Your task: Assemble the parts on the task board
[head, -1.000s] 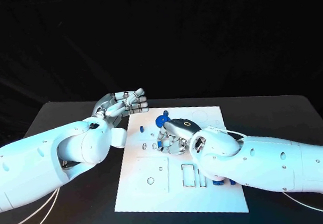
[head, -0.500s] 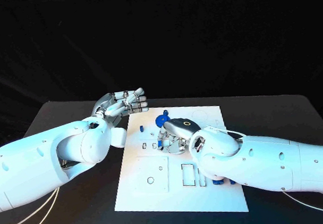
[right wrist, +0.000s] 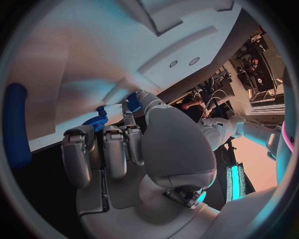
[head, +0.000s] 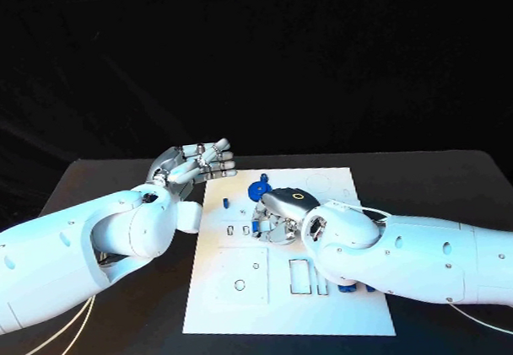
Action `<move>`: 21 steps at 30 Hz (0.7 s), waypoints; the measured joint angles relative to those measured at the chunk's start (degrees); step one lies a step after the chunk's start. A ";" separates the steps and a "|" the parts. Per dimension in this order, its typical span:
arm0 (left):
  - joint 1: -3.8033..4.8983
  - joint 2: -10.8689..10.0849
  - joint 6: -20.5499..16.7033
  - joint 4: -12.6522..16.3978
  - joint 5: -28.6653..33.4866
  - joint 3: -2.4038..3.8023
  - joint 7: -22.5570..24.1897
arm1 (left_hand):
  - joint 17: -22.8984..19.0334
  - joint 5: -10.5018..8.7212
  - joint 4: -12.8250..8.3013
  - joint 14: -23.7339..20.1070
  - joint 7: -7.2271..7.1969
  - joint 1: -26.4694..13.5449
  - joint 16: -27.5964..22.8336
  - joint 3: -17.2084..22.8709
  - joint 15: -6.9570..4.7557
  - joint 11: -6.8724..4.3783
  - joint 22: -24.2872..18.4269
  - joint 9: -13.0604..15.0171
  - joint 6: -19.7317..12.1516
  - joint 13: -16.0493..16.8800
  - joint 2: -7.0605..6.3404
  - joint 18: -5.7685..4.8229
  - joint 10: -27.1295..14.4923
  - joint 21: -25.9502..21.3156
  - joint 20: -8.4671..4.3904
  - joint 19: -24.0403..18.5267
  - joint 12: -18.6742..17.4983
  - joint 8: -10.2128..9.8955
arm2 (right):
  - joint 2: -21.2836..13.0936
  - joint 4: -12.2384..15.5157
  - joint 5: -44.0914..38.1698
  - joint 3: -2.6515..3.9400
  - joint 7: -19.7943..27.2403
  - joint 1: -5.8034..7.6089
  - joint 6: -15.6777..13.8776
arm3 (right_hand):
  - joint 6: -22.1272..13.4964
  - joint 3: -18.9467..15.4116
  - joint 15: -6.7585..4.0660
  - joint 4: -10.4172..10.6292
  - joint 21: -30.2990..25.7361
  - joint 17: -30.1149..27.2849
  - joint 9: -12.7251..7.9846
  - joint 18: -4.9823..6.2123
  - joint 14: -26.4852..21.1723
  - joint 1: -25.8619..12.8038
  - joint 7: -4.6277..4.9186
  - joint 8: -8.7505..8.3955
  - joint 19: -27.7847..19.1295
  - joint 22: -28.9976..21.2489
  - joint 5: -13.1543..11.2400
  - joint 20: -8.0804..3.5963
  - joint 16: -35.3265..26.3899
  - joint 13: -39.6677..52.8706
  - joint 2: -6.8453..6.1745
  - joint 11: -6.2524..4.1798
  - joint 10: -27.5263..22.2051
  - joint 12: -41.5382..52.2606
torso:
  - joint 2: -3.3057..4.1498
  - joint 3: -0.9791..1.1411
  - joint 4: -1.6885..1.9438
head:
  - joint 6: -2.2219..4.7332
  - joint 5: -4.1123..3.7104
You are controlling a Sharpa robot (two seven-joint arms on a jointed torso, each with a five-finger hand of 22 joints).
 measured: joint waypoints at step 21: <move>0.00 -0.03 0.17 -0.17 -0.20 0.00 -0.30 | 0.15 0.00 -0.16 0.00 -0.01 0.30 0.00 -0.16 0.00 0.02 0.02 0.00 0.01 0.00 -0.30 0.00 0.02 0.17 0.21 -0.21 -0.33 -0.22 | -0.34 0.21 0.03 -0.01 0.40 -0.02 -0.87 | -4.76 -8.33 1.50 3.24 -0.78 -0.01 -0.96 0.01 0.10 -3.40 1.70 -2.48 0.21 0.04 -4.44 1.45 0.00 0.04 -2.02 1.71 -0.07 -1.10 | 0.02 0.04 -0.01 | 0.29 -0.15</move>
